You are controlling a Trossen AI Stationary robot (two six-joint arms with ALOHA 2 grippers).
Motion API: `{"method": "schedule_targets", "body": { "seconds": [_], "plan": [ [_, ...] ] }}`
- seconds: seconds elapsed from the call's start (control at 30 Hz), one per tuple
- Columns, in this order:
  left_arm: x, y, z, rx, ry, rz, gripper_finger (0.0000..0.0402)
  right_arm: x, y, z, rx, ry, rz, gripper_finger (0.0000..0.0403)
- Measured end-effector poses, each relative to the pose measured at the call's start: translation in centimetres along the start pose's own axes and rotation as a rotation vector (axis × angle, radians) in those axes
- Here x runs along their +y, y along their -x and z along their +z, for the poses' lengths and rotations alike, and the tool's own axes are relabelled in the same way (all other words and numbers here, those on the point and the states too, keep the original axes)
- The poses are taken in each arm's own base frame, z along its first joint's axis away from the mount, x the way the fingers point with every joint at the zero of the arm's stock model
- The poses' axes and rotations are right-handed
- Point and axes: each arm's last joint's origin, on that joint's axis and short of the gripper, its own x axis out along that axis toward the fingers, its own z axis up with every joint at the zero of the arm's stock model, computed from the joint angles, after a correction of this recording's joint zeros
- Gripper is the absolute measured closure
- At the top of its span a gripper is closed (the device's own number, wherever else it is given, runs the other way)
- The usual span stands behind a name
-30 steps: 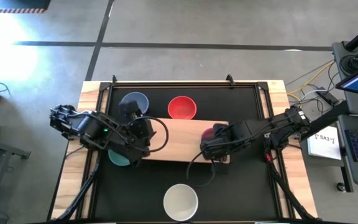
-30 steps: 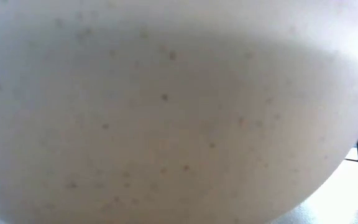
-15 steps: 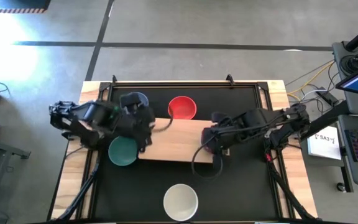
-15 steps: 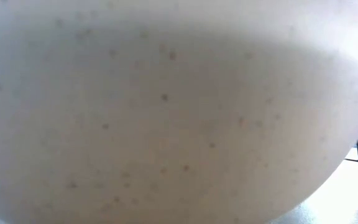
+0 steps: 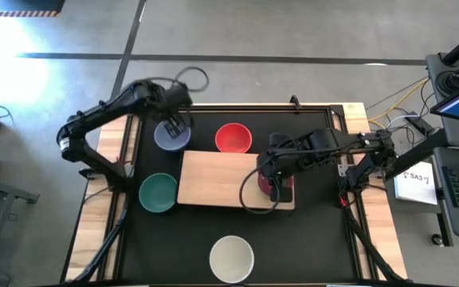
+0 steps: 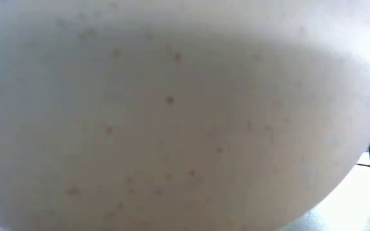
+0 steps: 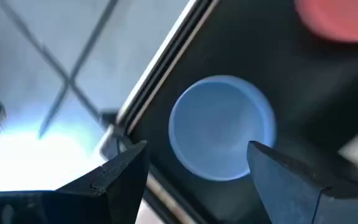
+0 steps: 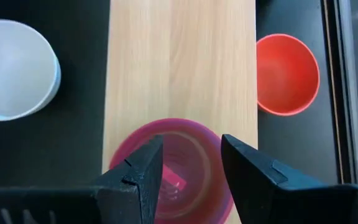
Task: Place and stack bowls onto a shelf
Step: Put the big blue on the of the shelf
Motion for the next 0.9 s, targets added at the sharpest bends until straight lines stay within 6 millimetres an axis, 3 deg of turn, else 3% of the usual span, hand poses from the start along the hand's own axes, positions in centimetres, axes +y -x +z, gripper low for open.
{"method": "schedule_targets", "body": {
  "seconds": [0.13,0.3,0.6,0.9],
  "plan": [
    [2.7,-4.2,-1.4,0.062,0.143,0.002,0.0149,-0.7,-0.1,-0.1,0.026,0.0,-0.013,0.025],
    [3.9,-9.0,-3.5,0.074,0.3,-0.063,0.0149,-1.4,-0.2,0.0,0.028,-0.004,-0.023,0.025],
    [1.4,-15.5,-7.2,0.205,0.344,-0.121,0.0149,-1.7,-0.3,-0.2,0.048,0.038,-0.027,0.025],
    [0.3,-18.0,-7.9,0.175,0.392,-0.12,0.0149,-1.7,-0.3,-0.2,0.051,0.086,-0.026,0.025]
  ]
}}
